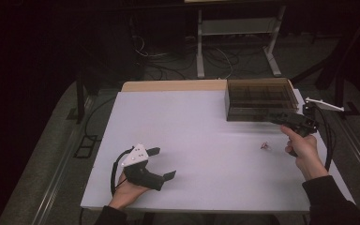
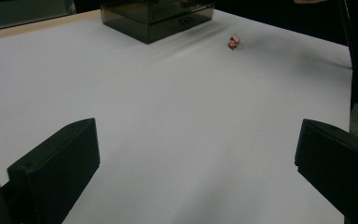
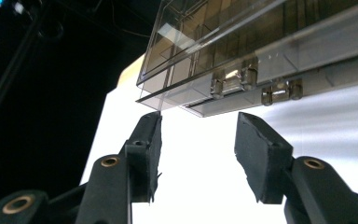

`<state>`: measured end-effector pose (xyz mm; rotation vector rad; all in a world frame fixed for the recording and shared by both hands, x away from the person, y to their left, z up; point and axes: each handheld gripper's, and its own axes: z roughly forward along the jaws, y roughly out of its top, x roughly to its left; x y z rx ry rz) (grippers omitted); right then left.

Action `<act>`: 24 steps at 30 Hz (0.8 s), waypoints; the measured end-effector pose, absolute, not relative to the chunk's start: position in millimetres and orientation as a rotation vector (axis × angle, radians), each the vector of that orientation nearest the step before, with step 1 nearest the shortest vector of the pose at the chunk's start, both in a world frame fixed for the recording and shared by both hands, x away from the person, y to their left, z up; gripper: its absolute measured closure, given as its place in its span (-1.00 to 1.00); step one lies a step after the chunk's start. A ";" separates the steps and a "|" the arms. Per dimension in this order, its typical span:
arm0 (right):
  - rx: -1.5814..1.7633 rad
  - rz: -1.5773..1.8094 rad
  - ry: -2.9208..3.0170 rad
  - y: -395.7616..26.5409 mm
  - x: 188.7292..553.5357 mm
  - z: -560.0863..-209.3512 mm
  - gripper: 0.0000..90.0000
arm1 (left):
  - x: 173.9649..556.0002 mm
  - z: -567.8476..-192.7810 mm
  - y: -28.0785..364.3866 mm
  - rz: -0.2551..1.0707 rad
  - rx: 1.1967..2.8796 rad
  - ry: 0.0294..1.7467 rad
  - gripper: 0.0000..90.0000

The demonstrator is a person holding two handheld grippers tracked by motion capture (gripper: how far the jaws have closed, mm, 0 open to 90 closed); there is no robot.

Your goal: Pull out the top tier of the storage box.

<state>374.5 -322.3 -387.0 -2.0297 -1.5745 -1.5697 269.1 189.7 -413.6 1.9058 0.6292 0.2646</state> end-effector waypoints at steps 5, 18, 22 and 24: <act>-2.007 -1.558 -1.635 -322.4 374.9 -380.9 0.07 | 268.6 -413.8 188.6 0.262 1.910 0.623 -1.00; -1.943 -1.500 -1.856 -323.1 382.8 -367.7 -0.12 | 268.6 -413.9 189.0 0.265 1.913 0.627 -1.00; -1.874 -1.507 -1.869 -325.8 384.8 -364.9 -0.14 | 268.7 -413.6 189.6 0.265 1.908 0.629 -1.00; -1.846 -1.513 -1.879 -326.4 386.1 -363.3 -0.17 | 268.5 -413.5 189.9 0.265 1.905 0.632 -1.00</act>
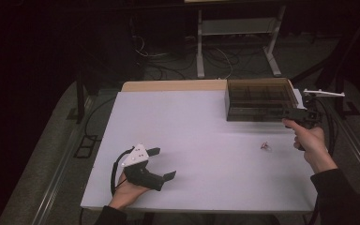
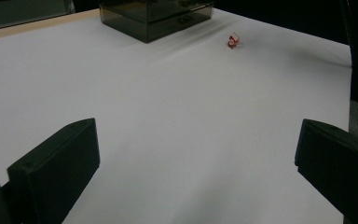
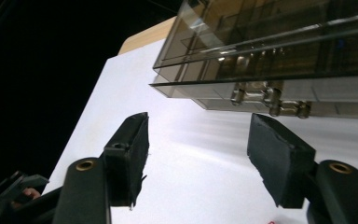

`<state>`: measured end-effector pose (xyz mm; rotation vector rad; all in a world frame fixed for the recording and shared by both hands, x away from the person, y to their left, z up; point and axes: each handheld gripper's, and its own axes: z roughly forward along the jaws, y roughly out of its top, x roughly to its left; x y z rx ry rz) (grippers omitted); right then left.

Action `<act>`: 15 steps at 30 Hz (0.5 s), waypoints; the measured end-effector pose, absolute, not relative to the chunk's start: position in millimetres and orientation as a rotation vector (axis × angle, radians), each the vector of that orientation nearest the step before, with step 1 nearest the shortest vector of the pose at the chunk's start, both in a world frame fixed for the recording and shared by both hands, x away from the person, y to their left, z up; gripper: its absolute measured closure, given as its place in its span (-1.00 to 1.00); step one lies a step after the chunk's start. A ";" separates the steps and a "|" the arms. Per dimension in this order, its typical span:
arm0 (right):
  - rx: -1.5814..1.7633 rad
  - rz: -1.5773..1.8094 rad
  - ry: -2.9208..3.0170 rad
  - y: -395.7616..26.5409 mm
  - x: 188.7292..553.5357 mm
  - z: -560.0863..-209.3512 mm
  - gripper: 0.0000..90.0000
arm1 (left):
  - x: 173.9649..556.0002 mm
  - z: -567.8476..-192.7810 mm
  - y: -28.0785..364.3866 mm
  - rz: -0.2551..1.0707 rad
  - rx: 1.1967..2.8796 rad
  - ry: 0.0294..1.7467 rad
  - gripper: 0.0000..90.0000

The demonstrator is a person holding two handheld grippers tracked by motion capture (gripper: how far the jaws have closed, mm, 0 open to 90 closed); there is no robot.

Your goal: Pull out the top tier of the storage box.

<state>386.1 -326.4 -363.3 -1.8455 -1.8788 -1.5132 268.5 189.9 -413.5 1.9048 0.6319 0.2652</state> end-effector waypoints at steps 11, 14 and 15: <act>-1.750 -1.487 -2.014 -329.6 399.6 -348.6 -0.24 | 268.7 -413.9 190.0 0.267 1.906 0.637 -1.00; -1.712 -1.465 -2.065 -330.3 404.0 -346.3 -0.26 | 268.7 -413.9 190.1 0.270 1.906 0.640 -1.00; -1.689 -1.452 -2.098 -330.9 406.3 -345.3 -0.26 | 268.7 -414.0 190.1 0.270 1.907 0.640 -1.00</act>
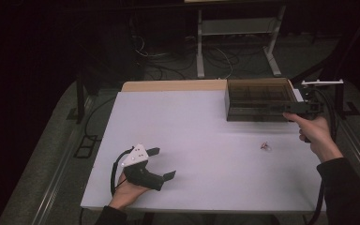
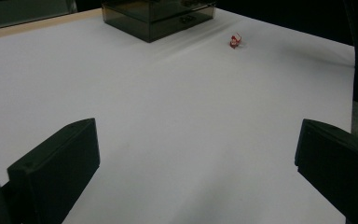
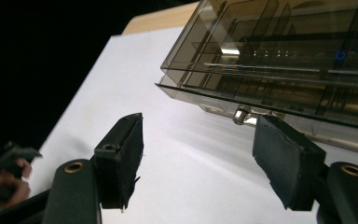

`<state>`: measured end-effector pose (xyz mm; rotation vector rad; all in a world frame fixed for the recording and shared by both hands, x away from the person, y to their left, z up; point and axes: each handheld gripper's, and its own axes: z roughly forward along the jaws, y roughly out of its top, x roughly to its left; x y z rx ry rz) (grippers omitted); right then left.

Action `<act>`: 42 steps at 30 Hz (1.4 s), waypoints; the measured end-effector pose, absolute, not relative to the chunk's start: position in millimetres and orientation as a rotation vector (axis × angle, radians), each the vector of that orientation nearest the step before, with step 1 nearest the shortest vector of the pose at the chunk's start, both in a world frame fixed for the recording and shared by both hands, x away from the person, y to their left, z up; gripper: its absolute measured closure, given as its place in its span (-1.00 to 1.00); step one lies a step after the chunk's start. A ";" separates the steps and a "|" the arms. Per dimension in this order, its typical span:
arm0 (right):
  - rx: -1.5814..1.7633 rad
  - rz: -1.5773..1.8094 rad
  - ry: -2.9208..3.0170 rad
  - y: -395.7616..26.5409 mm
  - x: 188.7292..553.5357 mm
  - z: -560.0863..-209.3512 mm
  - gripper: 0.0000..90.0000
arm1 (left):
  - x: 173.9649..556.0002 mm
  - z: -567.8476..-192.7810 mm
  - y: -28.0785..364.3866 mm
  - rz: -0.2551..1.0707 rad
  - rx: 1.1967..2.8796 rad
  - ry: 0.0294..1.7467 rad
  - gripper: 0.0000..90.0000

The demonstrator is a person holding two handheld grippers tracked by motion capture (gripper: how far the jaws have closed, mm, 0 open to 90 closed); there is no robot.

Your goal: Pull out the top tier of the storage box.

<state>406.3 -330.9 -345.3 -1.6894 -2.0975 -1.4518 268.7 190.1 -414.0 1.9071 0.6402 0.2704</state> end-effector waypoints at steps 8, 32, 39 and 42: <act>-1.572 -1.410 -2.183 -335.2 416.2 -342.6 -0.26 | 269.3 -414.6 191.0 0.274 1.906 0.650 -1.00; -1.167 -1.289 -2.661 -322.0 447.8 -316.8 -0.39 | 269.0 -415.6 190.6 0.286 1.929 0.649 -1.00; -0.985 -1.193 -2.828 -310.7 450.9 -314.1 -0.41 | 268.7 -416.2 189.6 0.284 1.938 0.645 -1.00; -0.911 -1.190 -2.870 -309.1 451.5 -316.3 -0.41 | 268.6 -416.2 189.3 0.282 1.941 0.643 -1.00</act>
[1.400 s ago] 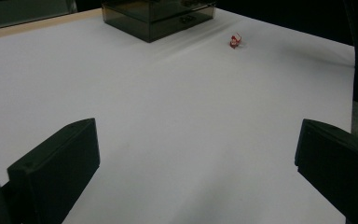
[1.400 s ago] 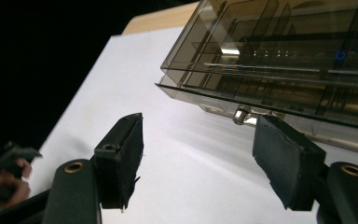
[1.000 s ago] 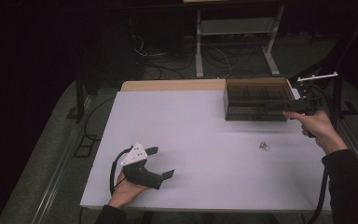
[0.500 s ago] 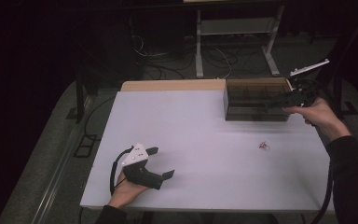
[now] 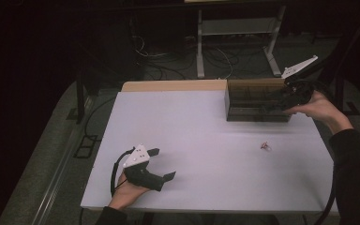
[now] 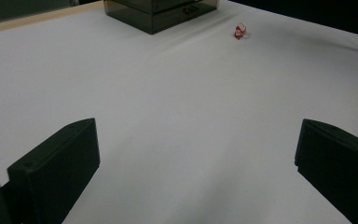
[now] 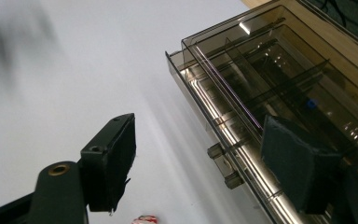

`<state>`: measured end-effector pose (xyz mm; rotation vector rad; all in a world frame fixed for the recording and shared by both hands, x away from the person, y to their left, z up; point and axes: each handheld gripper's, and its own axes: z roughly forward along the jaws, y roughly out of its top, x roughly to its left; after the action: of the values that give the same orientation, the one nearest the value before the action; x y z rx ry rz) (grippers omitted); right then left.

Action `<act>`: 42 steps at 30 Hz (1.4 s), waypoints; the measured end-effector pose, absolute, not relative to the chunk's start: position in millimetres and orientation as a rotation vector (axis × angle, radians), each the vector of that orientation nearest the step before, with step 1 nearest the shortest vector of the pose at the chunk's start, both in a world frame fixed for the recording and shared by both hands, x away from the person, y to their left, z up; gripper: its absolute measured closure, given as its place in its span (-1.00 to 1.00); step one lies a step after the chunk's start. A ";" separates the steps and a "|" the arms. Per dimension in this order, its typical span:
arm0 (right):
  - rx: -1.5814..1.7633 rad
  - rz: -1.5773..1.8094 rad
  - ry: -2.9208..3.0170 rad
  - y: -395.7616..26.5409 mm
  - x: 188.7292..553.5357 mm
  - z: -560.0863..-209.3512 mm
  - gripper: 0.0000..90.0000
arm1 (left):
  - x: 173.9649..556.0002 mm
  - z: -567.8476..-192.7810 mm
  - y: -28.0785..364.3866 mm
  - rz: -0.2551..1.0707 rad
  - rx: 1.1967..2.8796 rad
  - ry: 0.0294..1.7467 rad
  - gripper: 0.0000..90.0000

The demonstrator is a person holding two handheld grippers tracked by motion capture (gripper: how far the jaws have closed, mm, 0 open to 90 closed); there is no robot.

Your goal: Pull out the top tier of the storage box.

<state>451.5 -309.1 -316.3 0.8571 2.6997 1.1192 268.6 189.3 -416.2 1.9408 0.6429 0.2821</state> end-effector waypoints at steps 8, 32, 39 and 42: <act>0.708 1.073 2.723 -312.5 454.5 -323.6 -0.27 | 268.3 -416.4 188.8 0.281 1.945 0.637 -1.00; 0.442 0.903 2.831 -297.9 476.7 -333.8 0.51 | 266.7 -416.5 187.2 0.279 1.958 0.629 -1.00; 0.434 0.854 2.847 -296.8 482.5 -342.0 0.58 | 266.3 -416.6 186.3 0.277 1.965 0.623 -1.00; 0.437 0.849 2.847 -296.8 484.3 -343.9 0.61 | 266.1 -416.7 186.5 0.277 1.963 0.624 -1.00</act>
<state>484.3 -296.8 -343.9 0.4365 2.8474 0.8486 266.1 186.5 -416.7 1.9633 0.6241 0.2772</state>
